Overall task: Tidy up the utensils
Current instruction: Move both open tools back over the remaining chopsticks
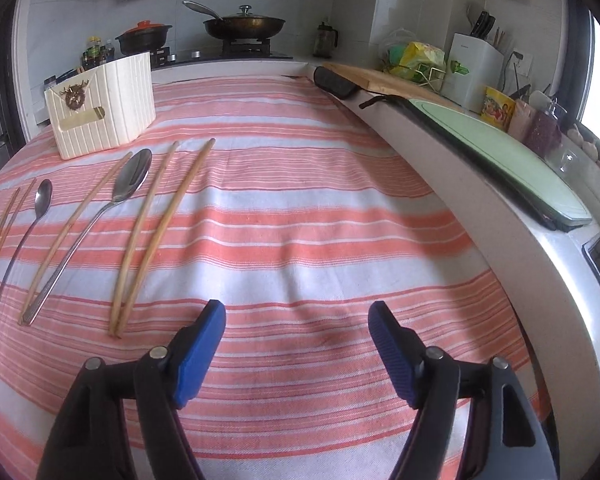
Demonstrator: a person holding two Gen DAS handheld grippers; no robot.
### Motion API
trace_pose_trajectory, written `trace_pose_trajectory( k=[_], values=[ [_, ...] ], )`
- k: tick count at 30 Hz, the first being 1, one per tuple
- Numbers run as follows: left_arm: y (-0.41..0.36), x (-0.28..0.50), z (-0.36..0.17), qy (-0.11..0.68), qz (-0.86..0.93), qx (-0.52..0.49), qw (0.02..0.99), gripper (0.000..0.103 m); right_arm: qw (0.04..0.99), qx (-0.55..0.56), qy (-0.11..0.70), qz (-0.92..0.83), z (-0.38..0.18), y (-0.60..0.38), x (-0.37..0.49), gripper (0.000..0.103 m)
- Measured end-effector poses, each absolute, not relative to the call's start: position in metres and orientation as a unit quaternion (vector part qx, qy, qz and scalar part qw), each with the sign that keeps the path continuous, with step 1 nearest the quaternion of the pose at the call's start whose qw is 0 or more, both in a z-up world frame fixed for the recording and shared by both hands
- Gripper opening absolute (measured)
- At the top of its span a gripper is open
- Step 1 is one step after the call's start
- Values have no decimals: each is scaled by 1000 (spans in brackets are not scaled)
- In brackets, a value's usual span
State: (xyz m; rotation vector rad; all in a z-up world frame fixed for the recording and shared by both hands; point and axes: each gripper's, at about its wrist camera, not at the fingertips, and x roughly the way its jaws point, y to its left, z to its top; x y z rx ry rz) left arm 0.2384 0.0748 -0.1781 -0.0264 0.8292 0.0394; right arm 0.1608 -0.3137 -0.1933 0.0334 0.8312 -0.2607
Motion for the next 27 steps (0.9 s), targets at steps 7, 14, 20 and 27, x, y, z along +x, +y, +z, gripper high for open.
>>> trace_pose_trajectory(
  k=[7,14,20,27],
  values=[
    [69,246,-200,433,8,-15,901,102,898,59,420,-112,-200,-325,166,76],
    [73,251,-206,448,7,-31,894,102,899,55,419,-116,-200,-323,166,76],
    [70,251,-207,451,11,-24,892,102,898,53,420,-117,-200,-323,166,76],
    [68,252,-204,452,-2,-26,891,102,898,51,420,-119,-201,-322,166,76]
  ],
)
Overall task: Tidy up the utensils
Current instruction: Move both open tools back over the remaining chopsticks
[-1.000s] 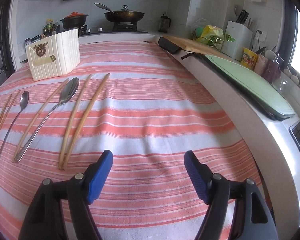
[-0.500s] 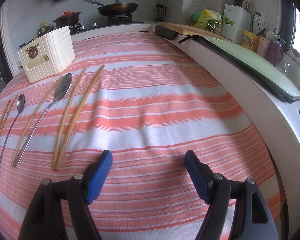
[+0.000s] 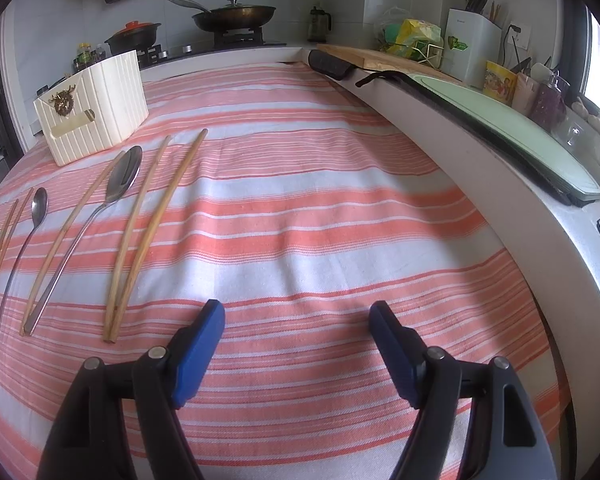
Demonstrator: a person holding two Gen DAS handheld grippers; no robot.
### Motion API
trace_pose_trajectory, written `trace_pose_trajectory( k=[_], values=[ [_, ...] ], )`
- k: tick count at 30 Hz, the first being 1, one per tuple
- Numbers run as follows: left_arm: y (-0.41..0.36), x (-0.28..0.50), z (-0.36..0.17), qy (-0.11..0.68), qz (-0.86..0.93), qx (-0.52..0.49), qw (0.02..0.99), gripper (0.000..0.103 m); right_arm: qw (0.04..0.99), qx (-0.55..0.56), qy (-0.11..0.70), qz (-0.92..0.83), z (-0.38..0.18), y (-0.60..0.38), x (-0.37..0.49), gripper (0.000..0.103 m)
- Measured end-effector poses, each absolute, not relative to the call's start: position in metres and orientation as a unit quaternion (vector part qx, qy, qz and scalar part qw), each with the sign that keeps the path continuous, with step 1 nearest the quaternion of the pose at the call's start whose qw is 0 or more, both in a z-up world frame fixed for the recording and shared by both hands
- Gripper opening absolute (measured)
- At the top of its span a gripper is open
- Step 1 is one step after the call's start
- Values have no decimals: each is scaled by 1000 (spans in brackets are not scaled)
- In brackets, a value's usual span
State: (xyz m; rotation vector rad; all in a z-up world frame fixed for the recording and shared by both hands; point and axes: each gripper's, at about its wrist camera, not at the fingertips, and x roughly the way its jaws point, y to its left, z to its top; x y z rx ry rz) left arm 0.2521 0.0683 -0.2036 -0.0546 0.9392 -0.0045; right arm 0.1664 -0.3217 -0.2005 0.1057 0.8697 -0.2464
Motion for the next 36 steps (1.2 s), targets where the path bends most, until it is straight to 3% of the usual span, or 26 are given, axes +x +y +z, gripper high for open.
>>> trace_pose_trajectory(
  k=[7,12,21,36],
  values=[
    [37,271,-180,437,-18,-31,899,102,898,50,420,-119,-200,-322,165,76],
    [26,291,-196,455,15,8,890,102,898,50,420,-119,-200,-322,166,76],
    [32,298,-203,472,18,-44,881,102,898,50,420,-119,-200,-322,165,76],
    [43,301,-209,471,47,-27,880,103,884,86,448,-102,-189,-328,172,76]
  ],
)
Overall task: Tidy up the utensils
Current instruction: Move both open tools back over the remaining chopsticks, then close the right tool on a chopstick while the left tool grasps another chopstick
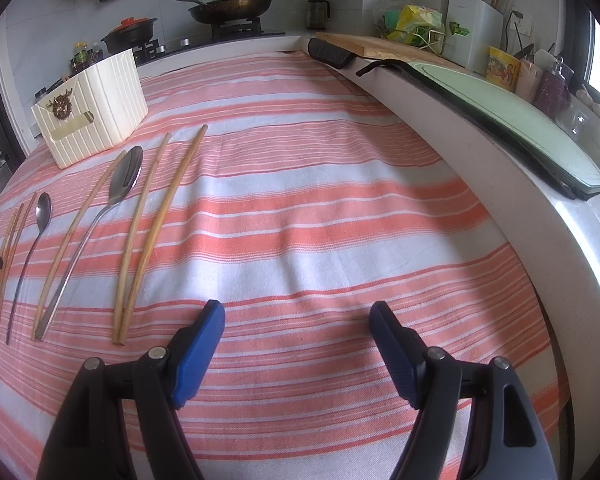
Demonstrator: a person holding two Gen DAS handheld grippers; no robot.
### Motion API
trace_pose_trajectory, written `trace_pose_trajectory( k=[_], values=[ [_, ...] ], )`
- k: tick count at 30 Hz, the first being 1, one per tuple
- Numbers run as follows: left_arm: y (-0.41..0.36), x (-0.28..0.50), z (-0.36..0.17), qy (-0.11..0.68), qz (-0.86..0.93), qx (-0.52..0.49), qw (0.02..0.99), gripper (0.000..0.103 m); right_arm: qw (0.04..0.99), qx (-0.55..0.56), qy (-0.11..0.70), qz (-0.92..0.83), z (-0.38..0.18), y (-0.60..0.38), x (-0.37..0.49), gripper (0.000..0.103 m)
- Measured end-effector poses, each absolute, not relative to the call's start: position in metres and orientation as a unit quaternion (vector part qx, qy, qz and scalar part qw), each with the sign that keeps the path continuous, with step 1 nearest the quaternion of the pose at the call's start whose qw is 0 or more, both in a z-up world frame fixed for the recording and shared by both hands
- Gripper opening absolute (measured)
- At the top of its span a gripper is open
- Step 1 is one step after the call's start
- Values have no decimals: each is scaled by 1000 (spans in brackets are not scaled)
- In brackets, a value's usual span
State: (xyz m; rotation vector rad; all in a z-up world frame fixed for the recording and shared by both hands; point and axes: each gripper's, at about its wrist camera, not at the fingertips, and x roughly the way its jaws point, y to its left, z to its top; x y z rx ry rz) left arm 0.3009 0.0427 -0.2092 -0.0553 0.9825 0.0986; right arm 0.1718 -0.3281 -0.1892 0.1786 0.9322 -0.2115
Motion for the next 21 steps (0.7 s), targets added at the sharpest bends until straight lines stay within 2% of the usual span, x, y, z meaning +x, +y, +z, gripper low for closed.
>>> trace_pose_trajectory(
  k=[2,5,9,12,14,15,21],
  values=[
    [43,299,-209,465,44,-24,884,103,890,117,436,-67,-174,-325,178,76],
    [44,299,-209,463,43,-24,885,103,898,103,427,-32,-156,-306,198,74],
    [45,298,-208,461,37,-25,886,103,883,79,462,-3,-163,-284,237,49],
    [46,296,-208,461,34,-24,886,102,870,74,487,19,-179,-272,257,34],
    [47,295,-208,464,30,-17,885,103,862,52,503,20,-188,-265,267,14],
    [48,294,-207,465,29,-13,885,103,863,37,504,15,-189,-263,269,10],
    [68,293,-206,489,22,-16,872,103,855,11,519,-13,-182,-273,266,8]
  ],
)
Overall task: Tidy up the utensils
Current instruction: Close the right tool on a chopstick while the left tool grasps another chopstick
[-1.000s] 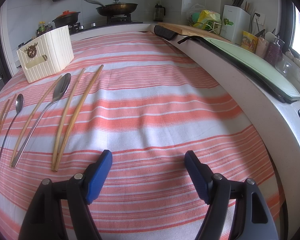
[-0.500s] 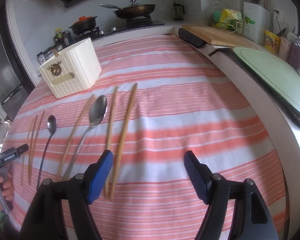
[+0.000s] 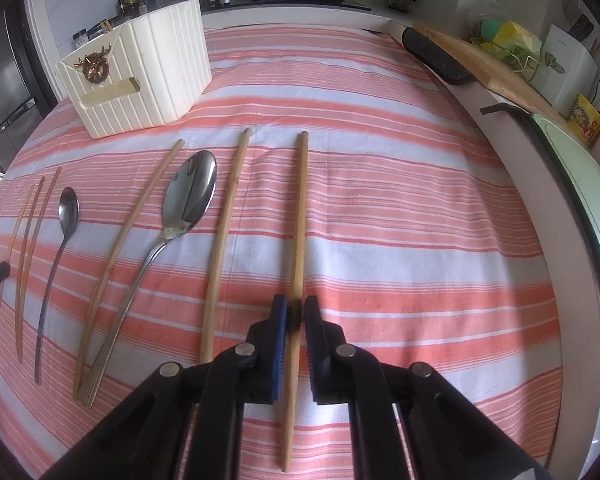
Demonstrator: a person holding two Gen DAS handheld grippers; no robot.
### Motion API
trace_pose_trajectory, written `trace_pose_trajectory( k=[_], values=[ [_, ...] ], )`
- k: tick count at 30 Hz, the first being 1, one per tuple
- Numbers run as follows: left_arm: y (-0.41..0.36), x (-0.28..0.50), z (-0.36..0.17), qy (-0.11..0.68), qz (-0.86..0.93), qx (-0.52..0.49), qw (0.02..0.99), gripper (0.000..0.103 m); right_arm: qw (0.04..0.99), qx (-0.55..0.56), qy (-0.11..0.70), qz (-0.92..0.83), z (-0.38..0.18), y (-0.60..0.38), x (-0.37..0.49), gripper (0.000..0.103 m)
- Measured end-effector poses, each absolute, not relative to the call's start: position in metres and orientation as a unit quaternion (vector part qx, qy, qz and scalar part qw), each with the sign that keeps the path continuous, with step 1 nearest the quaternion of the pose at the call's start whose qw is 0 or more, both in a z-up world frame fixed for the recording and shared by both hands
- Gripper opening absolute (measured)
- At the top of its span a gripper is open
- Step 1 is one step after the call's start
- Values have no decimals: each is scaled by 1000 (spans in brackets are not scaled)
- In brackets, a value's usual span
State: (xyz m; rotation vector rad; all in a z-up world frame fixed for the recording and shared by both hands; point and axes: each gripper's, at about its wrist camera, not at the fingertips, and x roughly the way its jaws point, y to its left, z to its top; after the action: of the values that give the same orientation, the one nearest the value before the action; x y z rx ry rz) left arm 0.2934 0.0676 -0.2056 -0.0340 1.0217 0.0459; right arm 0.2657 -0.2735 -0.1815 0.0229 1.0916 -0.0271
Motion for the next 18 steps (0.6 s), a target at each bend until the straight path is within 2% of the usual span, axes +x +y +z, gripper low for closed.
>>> trace_pose_trajectory(
  k=[4,6,7,12,18],
  values=[
    [70,302,-204,517,-3,-3,856,102,841,1,542,5,-180,-275,269,18],
    [70,309,-204,528,-16,7,849,102,833,-14,553,20,-180,-272,272,27],
    [70,312,-204,531,-19,12,847,102,829,-19,559,25,-181,-269,276,29],
    [68,331,-204,541,-33,22,840,96,815,-34,577,40,-182,-267,294,30],
    [58,354,-199,550,-47,31,833,78,808,-30,586,56,-189,-269,331,30]
  ],
)
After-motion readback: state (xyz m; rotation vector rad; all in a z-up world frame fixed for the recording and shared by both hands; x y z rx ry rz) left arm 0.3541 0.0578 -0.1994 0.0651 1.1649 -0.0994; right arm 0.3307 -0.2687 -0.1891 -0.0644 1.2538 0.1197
